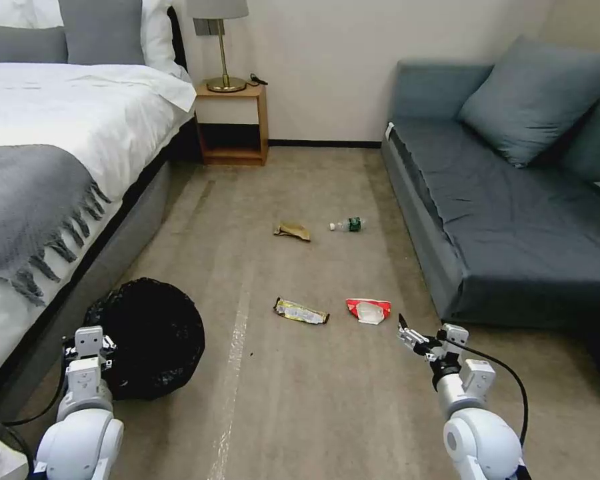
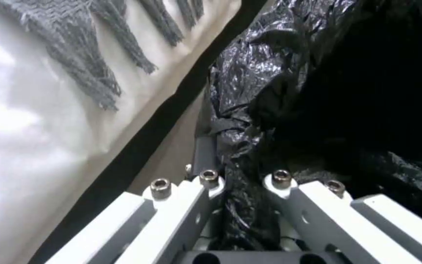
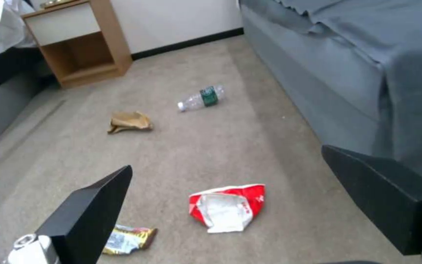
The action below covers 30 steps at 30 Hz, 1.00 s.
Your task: Pick up the trash bin, then pick up the garbage on the floor and place it into the trash bin.
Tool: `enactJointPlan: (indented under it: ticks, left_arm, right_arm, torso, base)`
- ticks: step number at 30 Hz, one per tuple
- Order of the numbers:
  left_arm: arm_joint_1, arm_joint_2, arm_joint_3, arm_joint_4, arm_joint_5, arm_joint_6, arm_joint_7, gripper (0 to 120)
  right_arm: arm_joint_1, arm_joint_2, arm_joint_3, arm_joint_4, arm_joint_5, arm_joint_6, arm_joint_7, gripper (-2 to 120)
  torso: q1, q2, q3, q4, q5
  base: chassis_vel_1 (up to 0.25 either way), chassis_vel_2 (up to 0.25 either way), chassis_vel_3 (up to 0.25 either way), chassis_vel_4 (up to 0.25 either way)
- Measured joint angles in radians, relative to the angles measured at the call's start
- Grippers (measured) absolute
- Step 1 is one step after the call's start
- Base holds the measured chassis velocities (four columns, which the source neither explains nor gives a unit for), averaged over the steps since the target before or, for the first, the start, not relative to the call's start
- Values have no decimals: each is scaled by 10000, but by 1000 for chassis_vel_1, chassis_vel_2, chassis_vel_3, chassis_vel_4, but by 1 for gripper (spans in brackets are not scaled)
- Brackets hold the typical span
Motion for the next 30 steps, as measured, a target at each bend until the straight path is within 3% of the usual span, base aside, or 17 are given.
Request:
enactJointPlan:
  ticks: [30]
  left_arm:
    - [-125,-46,134,175,289,-247,166,3]
  right_arm:
    - [88,-16,-24,-216,-175,82,-118,100]
  torso:
    - [0,2,0,-1,0]
  base:
    - [-78,77,78,-73]
